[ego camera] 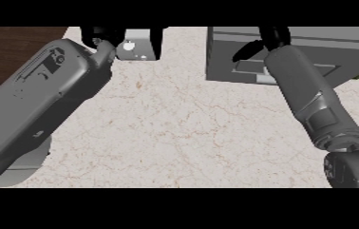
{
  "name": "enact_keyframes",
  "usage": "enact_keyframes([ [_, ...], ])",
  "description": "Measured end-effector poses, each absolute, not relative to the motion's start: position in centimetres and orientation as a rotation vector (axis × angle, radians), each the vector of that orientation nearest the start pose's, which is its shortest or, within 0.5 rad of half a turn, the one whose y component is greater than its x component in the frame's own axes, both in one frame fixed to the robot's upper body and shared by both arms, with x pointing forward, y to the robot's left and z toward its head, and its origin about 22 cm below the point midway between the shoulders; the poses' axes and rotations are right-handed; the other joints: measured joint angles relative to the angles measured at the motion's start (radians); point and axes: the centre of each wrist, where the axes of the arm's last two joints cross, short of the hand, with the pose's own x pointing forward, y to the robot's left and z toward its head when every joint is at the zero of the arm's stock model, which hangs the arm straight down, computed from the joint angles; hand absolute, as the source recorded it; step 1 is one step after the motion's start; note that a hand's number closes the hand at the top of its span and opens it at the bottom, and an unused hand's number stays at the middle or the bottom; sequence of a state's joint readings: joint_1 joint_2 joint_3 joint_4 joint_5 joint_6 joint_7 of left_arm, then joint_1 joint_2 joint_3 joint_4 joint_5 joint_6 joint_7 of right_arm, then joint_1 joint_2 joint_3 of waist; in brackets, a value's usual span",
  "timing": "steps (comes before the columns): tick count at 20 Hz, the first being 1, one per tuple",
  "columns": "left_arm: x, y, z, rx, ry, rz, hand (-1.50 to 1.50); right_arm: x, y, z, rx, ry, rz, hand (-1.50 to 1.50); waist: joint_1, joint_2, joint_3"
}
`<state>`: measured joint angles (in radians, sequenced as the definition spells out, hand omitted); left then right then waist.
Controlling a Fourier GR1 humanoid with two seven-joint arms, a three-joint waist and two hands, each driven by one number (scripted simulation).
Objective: Pick up the can, place it into the drawer and close the drawer
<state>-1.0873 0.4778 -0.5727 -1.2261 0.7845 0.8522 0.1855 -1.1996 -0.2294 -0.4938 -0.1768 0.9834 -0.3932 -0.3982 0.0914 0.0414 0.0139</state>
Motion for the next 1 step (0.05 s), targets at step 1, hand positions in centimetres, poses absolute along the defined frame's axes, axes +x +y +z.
enact_keyframes([
  [1,38.07,11.65,23.19,0.017,-1.722,0.132,-1.5,46.69,-21.11,10.07,-0.785,-1.77,0.701,-1.5,0.001,-0.001,-0.001],
])
